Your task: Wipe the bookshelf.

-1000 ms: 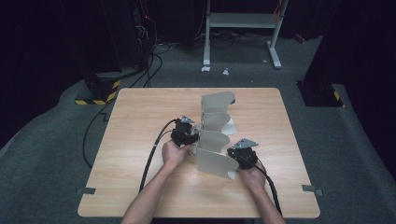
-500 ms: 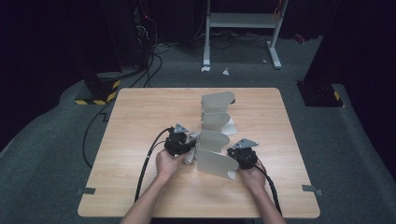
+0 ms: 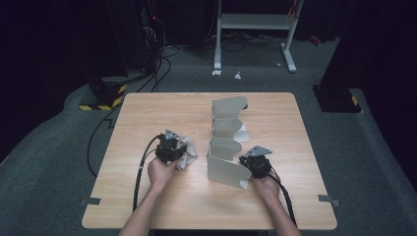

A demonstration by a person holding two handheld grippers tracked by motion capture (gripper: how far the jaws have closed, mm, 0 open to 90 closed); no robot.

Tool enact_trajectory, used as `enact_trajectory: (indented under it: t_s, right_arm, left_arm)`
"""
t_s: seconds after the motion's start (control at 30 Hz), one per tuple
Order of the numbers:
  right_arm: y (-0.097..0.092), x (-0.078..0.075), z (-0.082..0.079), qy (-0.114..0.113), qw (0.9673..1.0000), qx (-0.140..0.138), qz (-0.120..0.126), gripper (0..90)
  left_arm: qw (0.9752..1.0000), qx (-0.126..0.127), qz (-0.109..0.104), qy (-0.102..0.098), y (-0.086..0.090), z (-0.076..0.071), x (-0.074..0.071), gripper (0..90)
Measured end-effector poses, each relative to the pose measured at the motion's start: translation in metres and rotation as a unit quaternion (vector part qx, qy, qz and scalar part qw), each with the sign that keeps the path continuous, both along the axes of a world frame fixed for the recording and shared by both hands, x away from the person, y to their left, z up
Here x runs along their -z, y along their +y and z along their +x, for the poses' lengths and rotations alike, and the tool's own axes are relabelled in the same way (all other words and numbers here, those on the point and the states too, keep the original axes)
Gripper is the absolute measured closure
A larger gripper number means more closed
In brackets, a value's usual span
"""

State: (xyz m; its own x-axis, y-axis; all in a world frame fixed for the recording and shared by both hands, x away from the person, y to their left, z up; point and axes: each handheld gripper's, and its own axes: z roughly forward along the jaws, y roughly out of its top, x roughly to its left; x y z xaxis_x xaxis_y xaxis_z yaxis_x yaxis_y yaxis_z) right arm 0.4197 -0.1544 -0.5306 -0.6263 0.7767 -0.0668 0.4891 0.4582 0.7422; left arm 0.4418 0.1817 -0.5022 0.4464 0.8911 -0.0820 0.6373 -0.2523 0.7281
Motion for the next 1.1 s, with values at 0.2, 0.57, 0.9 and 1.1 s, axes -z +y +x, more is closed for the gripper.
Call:
enact_trajectory:
  t_s: [0.2,0.57,0.9,1.1]
  right_arm:
    - [0.0,0.0,0.0,0.0,1.0,-0.001,0.001,85.7]
    - [-0.001,0.0,0.001,0.001,1.0,0.0,0.003,84.9]
    - [-0.001,0.0,0.001,0.004,1.0,0.0,0.006,82.5]
    - [-0.001,0.0,0.001,0.005,1.0,0.0,0.008,80.4]
  left_arm:
    - [0.999,-0.044,0.003,0.002,0.022,0.008,0.002,78.4]
    - [0.9964,-0.084,-0.006,0.008,0.034,0.007,0.003,48.5]
    - [0.9968,-0.076,-0.02,-0.011,0.028,-0.01,-0.014,32.8]
    - [0.9982,-0.047,-0.035,-0.013,0.019,-0.019,-0.023,30.3]
